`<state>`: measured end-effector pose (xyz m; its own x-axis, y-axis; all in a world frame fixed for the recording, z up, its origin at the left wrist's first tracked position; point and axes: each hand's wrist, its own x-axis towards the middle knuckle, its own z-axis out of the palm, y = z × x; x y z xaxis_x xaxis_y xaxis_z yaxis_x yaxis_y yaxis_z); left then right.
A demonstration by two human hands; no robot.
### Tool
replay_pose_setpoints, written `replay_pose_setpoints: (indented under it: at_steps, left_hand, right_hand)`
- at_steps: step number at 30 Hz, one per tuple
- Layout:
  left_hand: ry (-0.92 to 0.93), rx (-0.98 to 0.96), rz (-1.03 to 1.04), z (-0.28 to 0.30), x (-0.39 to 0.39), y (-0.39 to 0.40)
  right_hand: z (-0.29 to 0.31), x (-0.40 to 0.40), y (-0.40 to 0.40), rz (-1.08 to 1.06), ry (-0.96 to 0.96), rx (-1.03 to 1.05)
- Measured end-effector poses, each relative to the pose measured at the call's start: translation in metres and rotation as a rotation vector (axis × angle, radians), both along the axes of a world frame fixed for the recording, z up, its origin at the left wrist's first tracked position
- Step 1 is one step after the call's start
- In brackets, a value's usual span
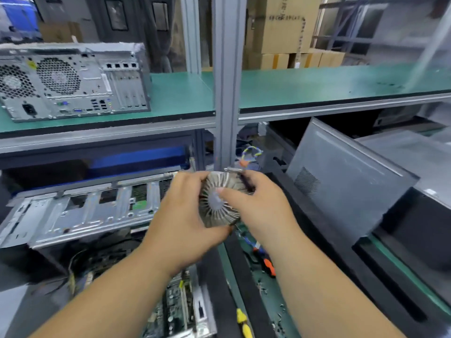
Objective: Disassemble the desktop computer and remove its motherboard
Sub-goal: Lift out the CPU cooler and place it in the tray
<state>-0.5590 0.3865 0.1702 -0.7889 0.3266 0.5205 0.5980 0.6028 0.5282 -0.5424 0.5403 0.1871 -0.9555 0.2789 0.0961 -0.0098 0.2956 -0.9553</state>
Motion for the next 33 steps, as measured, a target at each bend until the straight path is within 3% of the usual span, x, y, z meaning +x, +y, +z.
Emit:
replay_pose_setpoints:
  at_steps: [3,8,11,13,15,25,33]
  left_hand:
    - [-0.054,0.013,-0.04,-0.008,-0.003,0.042]
    - [-0.237,-0.135,-0.157,-0.028,-0.014,0.084]
    - [-0.391,-0.507,-0.143,-0.05,-0.022,0.085]
    - [-0.59,-0.795,-0.15,-0.061,-0.025,0.083]
    - [-0.748,-0.914,-0.182,-0.065,-0.026,0.081]
    - [-0.869,-0.928,-0.12,-0.064,-0.04,0.085]
    - [-0.966,-0.993,-0.149,-0.061,-0.042,0.085]
  right_hand:
    - [-0.01,0.001,0.04,-0.096,-0.036,-0.007]
    - [-0.032,0.01,0.089,-0.218,-0.096,0.161]
    - [-0.052,0.015,0.111,-0.238,-0.189,0.341]
    - [-0.067,0.016,0.125,-0.269,-0.237,0.416]
    - [-0.081,0.015,0.138,-0.301,-0.272,0.47]
    - [-0.137,-0.016,0.172,-0.443,-0.306,0.672]
    - [-0.192,-0.028,0.164,-0.343,-0.434,0.693]
